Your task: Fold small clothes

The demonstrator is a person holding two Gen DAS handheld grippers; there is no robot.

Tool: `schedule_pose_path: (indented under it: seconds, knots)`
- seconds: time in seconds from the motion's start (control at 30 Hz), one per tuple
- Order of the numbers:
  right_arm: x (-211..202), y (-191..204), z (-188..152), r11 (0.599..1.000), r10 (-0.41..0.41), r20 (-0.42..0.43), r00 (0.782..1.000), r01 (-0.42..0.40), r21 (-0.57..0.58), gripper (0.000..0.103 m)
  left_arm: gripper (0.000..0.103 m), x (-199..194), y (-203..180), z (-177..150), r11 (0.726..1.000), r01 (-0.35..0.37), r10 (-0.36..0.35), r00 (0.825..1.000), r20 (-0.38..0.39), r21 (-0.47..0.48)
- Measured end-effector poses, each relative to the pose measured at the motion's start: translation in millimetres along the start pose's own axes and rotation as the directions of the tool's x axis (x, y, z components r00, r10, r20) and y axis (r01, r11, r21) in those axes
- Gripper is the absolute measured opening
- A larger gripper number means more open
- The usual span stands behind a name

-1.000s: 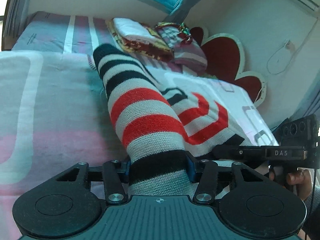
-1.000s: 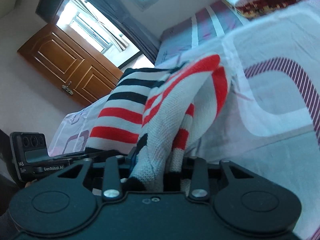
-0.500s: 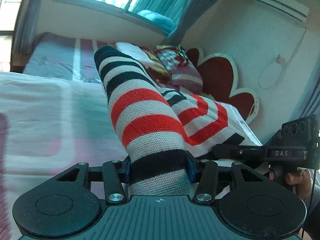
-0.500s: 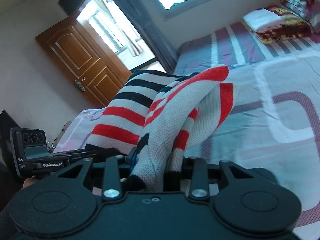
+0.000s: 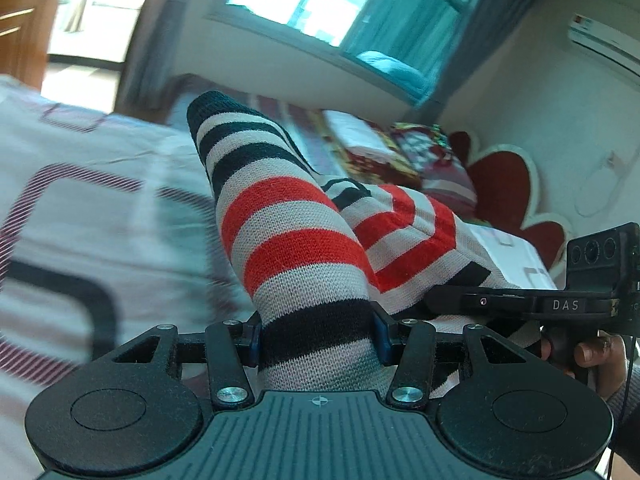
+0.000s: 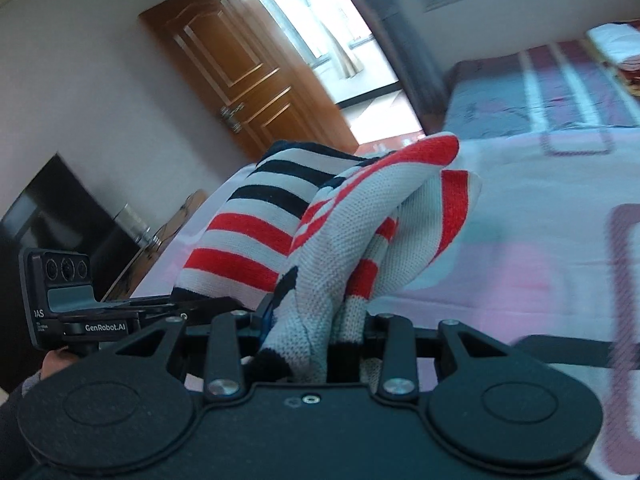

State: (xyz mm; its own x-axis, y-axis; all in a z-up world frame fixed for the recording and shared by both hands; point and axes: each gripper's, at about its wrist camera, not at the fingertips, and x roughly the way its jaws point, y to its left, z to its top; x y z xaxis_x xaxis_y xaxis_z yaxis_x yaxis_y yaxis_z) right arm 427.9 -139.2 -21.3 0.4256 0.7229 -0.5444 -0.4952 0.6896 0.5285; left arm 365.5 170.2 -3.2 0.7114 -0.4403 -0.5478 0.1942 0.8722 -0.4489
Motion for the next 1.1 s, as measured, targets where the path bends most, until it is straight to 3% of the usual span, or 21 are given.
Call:
schedule_pose_path:
  seconds: [0.2,0.43,0.63,0.67,0.7,0.73,0.83,0.97,1.07,1.1]
  knots:
    - [45,19,-5,0.999,0.045,-0.06,0.997,-0.046,-0.016,0.035,0.05,-11,41,-21,0.998,-0.035,0.035,0.999,0.005,-0.061]
    - [61,26,-1,0.998,0.056,-0.091,0.994,-0.057,-0.01,0.035,0.05,0,55,-33,0.997,-0.032,0.033,0.999,0.005,-0.074]
    - [68,22,-30,0.992,0.068,-0.095,0.993,-0.057,0.113,0.035,0.05,9,71,-46,0.998,-0.041,0.038,0.996,-0.085,-0.038]
    - [71,17,-38,0.988,0.056,-0.107,0.993,-0.04,0.148,0.035,0.058,18,75,-52,0.997,-0.076,0.073,0.99,-0.124,-0.021]
    - [78,9,-48,0.983,0.034,-0.124,0.992,-0.01,0.185,0.035,0.077,26,80,-59,0.993,-0.113,0.11,0.984,-0.142,-0.016]
    - [85,1,-57,0.977,-0.004,-0.147,0.989,0.036,0.211,0.036,0.08,26,85,-64,0.991,-0.124,0.12,0.988,-0.101,-0.04]
    - [83,-31,-75,0.923,0.086,-0.064,0.994,-0.055,0.38,0.034,0.081,23,86,-72,0.99,-0.121,0.117,0.991,-0.057,-0.068]
    - [75,-18,-66,0.95,0.034,-0.099,0.994,-0.001,0.313,0.035,0.081,2,76,-74,0.981,-0.179,0.178,0.984,-0.019,-0.073]
    - [48,-4,-58,0.966,-0.075,-0.085,0.994,0.093,0.241,0.056,0.081,-29,74,-75,0.965,-0.246,0.251,0.967,0.045,-0.086]
    - [33,6,-57,0.976,-0.124,-0.051,0.991,0.131,0.174,0.053,0.081,-40,74,-77,0.966,-0.238,0.245,0.967,0.069,-0.102]
